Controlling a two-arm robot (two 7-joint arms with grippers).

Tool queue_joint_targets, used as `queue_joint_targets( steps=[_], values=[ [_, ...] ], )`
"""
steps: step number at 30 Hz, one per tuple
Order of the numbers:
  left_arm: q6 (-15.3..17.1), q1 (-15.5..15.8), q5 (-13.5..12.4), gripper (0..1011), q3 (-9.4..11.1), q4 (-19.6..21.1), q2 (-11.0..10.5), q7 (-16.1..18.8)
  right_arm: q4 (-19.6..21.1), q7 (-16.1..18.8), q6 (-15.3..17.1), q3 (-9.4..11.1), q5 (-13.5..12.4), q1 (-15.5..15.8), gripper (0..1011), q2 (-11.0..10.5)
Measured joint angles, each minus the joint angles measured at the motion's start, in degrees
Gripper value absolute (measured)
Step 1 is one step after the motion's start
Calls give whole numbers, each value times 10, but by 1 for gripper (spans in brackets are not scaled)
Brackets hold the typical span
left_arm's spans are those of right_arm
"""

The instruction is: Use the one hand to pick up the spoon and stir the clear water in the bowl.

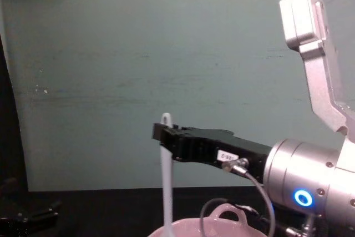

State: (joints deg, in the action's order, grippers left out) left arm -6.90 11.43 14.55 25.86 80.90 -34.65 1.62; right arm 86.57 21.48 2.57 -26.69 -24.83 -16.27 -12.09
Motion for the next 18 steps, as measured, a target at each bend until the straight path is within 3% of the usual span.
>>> queue_joint_targets(
  steps=[8, 15, 18],
  values=[
    [0, 0, 0, 1011, 0, 0, 0, 0, -30, -17, -9, 39, -12, -11, 120, -10],
    [0, 0, 0, 1011, 0, 0, 0, 0, -14, -34, -11, 75, -13, 10, 120, -39],
    [0, 0, 0, 1011, 0, 0, 0, 0, -3, -34, -11, 80, -13, 19, 120, -45]
  ],
)
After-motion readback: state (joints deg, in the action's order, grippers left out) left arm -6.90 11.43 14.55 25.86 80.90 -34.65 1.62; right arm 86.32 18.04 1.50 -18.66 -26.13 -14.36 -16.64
